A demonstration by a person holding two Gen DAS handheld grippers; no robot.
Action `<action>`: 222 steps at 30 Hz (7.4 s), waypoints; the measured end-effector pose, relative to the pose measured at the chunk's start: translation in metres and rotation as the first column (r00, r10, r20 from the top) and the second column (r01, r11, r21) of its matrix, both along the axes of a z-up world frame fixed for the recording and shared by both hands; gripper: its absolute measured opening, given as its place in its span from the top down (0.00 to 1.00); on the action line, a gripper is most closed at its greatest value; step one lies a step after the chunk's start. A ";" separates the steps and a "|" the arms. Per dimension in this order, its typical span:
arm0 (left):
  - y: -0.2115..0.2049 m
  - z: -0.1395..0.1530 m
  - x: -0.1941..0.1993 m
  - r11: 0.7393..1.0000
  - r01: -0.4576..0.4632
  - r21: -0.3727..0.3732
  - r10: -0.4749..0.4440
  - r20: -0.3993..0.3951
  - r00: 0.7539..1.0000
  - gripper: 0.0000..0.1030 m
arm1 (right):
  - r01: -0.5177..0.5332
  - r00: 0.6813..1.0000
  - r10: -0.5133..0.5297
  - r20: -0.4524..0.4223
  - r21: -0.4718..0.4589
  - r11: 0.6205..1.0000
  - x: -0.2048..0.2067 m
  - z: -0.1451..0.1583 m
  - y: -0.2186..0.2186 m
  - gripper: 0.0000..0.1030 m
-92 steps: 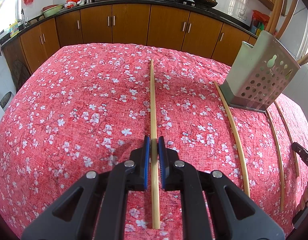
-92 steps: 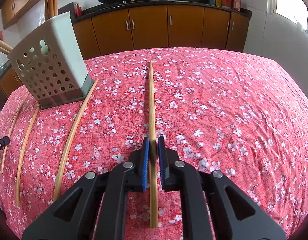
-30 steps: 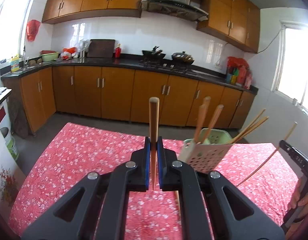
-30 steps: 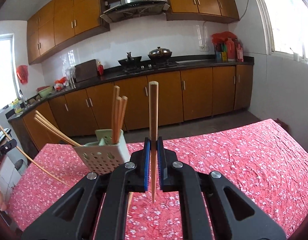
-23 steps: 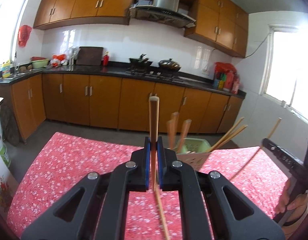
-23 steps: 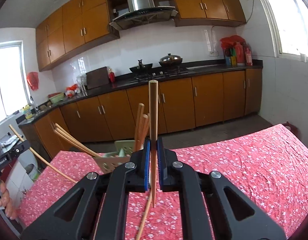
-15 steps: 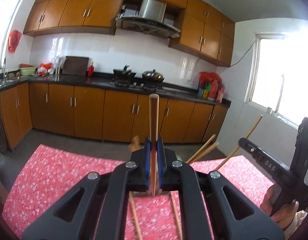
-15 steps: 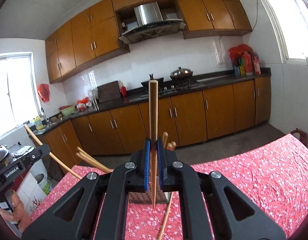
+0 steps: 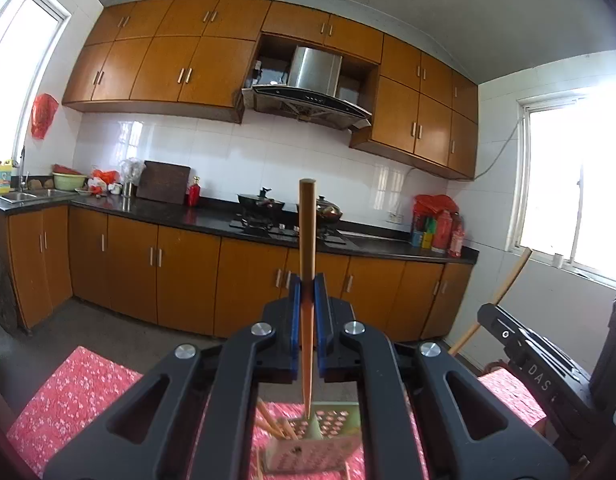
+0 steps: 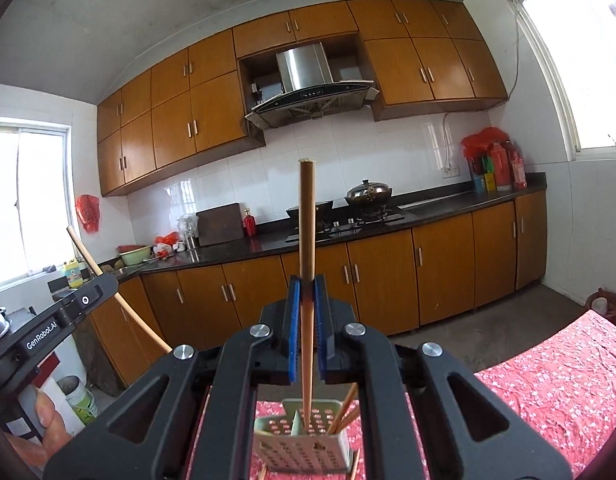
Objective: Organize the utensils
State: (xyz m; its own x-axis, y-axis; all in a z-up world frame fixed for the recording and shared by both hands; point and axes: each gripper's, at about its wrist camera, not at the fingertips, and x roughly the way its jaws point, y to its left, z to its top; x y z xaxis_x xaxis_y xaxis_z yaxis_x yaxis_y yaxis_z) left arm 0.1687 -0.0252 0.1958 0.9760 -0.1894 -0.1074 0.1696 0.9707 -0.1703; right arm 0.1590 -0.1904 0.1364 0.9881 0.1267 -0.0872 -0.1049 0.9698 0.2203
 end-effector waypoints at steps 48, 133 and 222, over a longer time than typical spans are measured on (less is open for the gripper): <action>0.086 -0.231 -0.025 0.995 0.002 0.104 0.057 -0.565 0.823 0.85 | -0.146 0.693 0.104 -0.713 0.002 0.989 -0.017 -0.246 0.031 0.74; 0.091 -0.296 0.040 0.987 -0.013 0.159 0.120 -0.682 0.722 0.87 | 0.049 0.714 -0.154 -0.683 -0.171 0.984 0.046 -0.259 -0.018 0.86; 0.031 -0.070 -0.044 0.994 0.083 0.071 -0.063 -0.245 0.967 0.93 | -0.043 0.975 0.037 -0.219 -0.022 0.999 -0.032 -0.051 -0.014 0.93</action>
State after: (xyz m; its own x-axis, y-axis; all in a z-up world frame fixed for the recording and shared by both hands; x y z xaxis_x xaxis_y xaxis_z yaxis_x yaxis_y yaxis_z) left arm 0.1243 0.0056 0.1260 0.9029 -0.2401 -0.3566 0.2036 0.9694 -0.1373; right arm 0.1272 -0.2042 0.0850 0.9389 0.1604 -0.3045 -0.0958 0.9716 0.2163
